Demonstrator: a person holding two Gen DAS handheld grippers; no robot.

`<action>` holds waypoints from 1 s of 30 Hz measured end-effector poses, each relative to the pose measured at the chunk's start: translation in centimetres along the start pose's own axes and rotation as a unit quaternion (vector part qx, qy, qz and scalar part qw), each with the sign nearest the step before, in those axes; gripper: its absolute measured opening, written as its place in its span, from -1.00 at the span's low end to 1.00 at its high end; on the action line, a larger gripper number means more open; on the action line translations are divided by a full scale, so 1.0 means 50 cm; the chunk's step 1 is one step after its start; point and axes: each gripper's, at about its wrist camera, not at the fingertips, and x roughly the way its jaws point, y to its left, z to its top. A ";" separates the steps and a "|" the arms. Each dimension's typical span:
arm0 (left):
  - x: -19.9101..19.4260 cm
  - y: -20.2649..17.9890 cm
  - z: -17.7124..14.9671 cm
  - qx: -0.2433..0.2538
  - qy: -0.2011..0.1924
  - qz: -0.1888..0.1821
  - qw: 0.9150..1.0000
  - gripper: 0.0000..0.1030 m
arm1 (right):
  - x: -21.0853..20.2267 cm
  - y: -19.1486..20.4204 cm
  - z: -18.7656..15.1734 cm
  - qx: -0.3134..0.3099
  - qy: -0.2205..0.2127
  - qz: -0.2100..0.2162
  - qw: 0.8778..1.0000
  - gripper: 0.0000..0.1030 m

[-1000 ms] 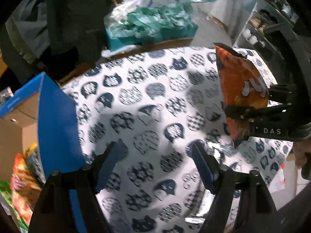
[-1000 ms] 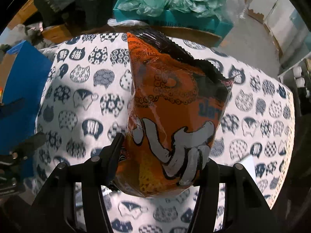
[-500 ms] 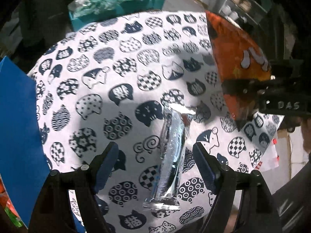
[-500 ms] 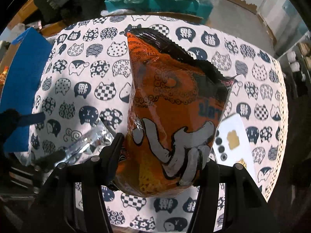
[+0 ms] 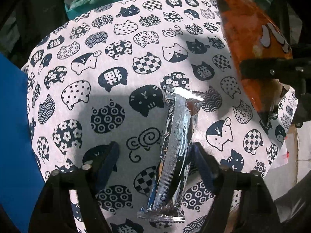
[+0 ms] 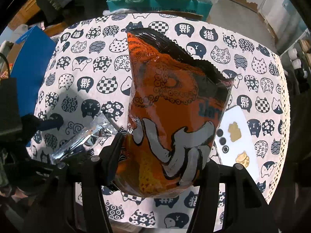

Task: Organize snacks
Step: 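Grasp the orange bag with the right tool while the left tool grasps the silver stick pack, then carry both packs over the cardboard box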

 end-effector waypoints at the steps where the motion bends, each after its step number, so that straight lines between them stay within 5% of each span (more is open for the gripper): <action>1: 0.001 -0.002 0.000 0.002 -0.003 0.004 1.000 0.22 | 0.000 0.000 0.001 0.000 0.000 0.000 1.000 0.08; 4: 0.001 -0.005 0.002 0.008 -0.006 0.002 1.000 -0.38 | 0.002 0.005 0.004 -0.003 0.000 0.000 1.000 0.08; 30: -0.229 0.062 -0.013 -0.014 -0.110 0.034 0.993 -0.42 | -0.081 0.098 0.038 -0.057 -0.049 -0.002 0.997 0.08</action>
